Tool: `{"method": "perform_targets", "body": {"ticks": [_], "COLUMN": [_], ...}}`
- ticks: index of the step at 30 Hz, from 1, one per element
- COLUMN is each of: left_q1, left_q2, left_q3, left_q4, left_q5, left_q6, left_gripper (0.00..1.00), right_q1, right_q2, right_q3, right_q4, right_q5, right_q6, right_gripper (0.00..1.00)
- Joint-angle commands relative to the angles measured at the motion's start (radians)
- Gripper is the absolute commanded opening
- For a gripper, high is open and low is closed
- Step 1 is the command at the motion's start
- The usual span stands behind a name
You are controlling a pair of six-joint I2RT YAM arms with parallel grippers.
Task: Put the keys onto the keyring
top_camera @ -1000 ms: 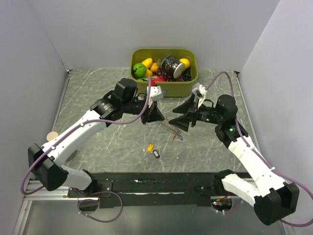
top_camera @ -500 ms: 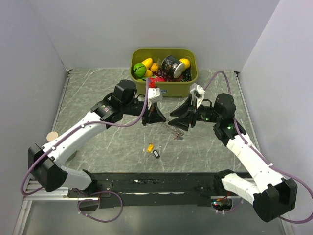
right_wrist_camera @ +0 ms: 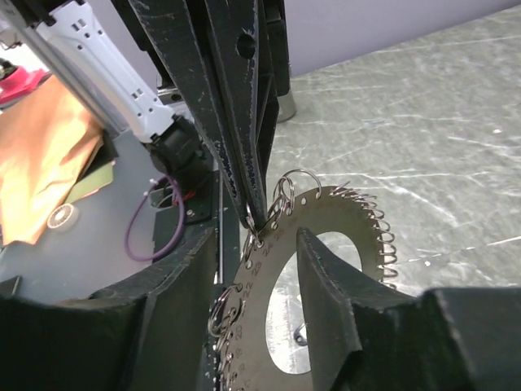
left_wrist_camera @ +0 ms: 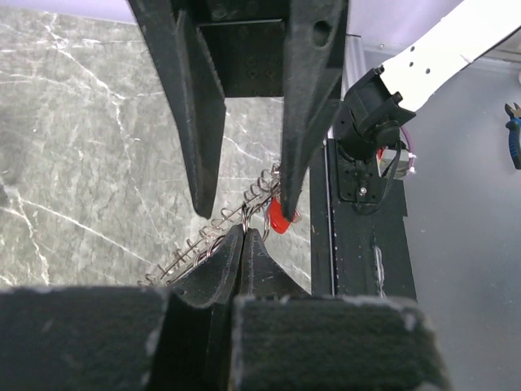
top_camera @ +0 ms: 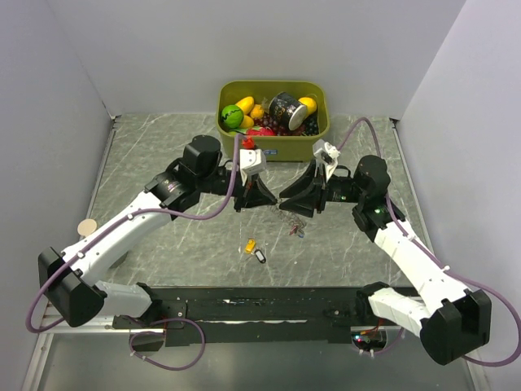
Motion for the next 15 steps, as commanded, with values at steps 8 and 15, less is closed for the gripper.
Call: {"method": "perform_targets", "body": {"ticks": [8, 15], "left_q1": [-0.027, -0.04], "left_q2": [-0.019, -0.016], "left_q3": [0.018, 0.021], "left_q4": [0.067, 0.076], "left_q5": [0.048, 0.052], "left_q6": [0.0, -0.009], "left_gripper": [0.01, 0.01], "right_q1": [0.007, 0.008], "right_q2": [0.02, 0.051], "right_q3": [0.021, 0.033], "right_q4": [0.064, 0.09], "right_q5": [-0.049, -0.068], "right_q6": [0.024, 0.06], "right_gripper": [0.4, 0.01]}}
